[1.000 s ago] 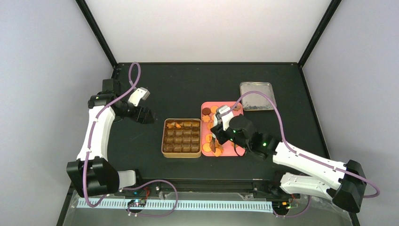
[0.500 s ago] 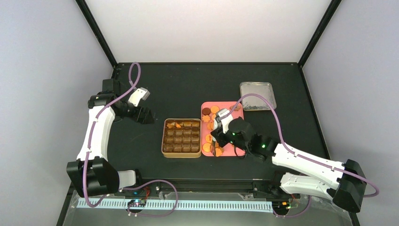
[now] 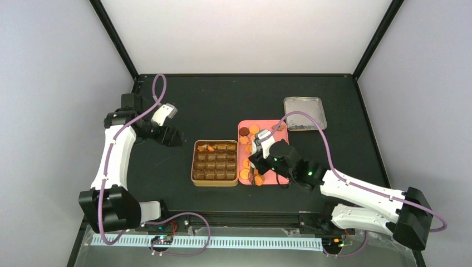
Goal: Pack the cookies
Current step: Pick up the fake cookies from the plate, then place the fake cookies in the empty pocket of the box.
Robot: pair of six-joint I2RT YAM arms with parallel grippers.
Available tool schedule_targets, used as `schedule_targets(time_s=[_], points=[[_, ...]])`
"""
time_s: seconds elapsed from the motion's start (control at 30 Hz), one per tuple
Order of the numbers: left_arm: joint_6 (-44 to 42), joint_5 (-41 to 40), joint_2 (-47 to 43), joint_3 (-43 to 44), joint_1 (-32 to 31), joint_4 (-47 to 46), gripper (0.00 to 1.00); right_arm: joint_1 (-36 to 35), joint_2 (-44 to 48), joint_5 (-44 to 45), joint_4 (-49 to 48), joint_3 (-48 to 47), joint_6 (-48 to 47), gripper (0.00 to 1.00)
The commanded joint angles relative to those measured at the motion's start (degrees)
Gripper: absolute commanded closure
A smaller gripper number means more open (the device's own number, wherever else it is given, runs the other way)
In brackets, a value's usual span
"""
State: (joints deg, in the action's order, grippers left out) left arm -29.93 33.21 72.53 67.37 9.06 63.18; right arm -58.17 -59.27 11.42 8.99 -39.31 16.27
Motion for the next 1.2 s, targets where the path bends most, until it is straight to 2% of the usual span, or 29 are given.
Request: schedule_targets(time_s=[0.0, 0.17, 0.3, 0.5, 0.87, 1.17], points=[[-0.9, 0.5, 0.5, 2.7, 0.6, 1.1, 0.12, -0.5, -0.3, -0.4, -1.8, 0.7, 0.7, 0.66], [-0.9, 0.4, 0.5, 2.8, 0.6, 1.2, 0.12, -0.5, -0.5, 0.1, -1.6, 1.0, 0.6, 0.69], [-0.8, 0.5, 0.5, 2.8, 0.6, 1.2, 0.12, -0.6, -0.1, 1.0, -1.2, 1.1, 0.8, 0.78], [-0.7, 0.5, 0.5, 2.7, 0.6, 1.1, 0.12, -0.6, 1.8, 3.9, -0.3, -0.1, 0.6, 0.98], [-0.6, 0.6, 0.5, 2.8, 0.5, 1.2, 0.12, -0.5, 0.7, 4.7, 2.3, -10.2, -5.2, 0.99], [-0.3, 0.2, 0.5, 2.3, 0.8, 1.1, 0.11, -0.2, -17.5, 0.5, -4.5, -26.0, -9.2, 0.99]])
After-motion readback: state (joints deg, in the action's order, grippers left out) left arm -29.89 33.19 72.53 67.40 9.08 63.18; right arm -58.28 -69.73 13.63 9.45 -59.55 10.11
